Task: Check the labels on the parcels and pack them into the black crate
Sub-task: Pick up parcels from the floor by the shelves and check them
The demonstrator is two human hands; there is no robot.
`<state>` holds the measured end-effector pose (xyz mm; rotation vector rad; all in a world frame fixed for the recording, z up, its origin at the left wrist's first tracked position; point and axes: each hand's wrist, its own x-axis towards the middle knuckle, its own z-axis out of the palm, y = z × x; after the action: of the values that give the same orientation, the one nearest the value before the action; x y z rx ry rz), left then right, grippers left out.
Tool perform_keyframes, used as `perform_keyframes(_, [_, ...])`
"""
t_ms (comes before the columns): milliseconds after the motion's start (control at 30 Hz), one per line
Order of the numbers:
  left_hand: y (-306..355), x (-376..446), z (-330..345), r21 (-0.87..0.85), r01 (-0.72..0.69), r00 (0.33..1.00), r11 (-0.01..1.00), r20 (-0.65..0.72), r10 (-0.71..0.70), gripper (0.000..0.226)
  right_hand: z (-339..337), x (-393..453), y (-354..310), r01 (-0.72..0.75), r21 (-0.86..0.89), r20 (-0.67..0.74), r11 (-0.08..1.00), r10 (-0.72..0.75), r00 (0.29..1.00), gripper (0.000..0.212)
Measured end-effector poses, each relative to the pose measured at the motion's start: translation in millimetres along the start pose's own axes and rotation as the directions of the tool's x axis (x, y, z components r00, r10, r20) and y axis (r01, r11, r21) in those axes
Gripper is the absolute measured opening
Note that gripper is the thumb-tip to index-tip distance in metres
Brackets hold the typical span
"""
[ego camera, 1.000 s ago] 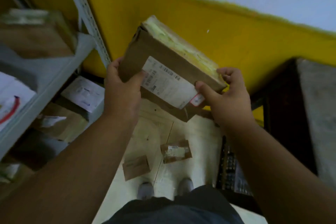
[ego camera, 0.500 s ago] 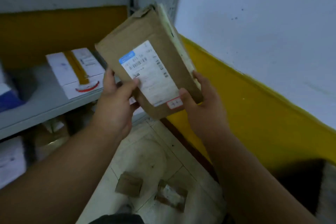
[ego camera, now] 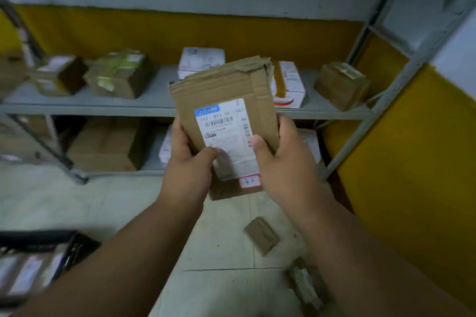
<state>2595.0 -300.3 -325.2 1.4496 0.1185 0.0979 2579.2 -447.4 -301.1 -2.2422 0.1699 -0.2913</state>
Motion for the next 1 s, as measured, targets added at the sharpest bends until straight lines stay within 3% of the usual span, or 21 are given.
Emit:
perform_keyframes(100, [11.3,-17.6,-69.9,0.051,-0.036,0.997,0.998,-0.067,0.039,0.084,35.6,-16.1,-45.4,0.058,0.006,0.081,0.998,-0.059,0.995,0.023])
perform_keyframes(200, [23.0,-39.6,-161.1,0.107,-0.050,0.973,0.993,-0.218,0.073,0.083,101.3,-46.1,-103.2,0.111,0.042,0.200,0.993,-0.117,0.973,0.018])
perform_keyframes(367, [35.0,-89.7,-361.6,0.137,0.015,0.866,0.991,-0.498,0.056,0.068,265.1,-136.4,-211.9,0.158,0.199,0.416,0.967,-0.230,0.880,0.026])
perform_keyframes(467, [47.6,-121.0,-470.9,0.156,0.020,0.797,0.988,-0.598,0.078,0.060,344.2,-194.7,-273.3,0.183,0.255,0.512,0.949,-0.293,0.807,0.022])
perform_keyframes(733, [79.1,-136.2,-641.9,0.082,0.067,0.762,0.994,-0.647,0.003,0.057,460.7,-245.7,-384.4,0.293,0.298,0.582,0.908,-0.416,0.699,0.016])
perform_keyframes(1000, [58.1,-50.9,-718.9,0.118,0.188,0.765,0.975,-0.640,-0.070,0.060,571.1,-201.6,-404.2,0.296,0.268,0.561,0.917,-0.398,0.726,0.017])
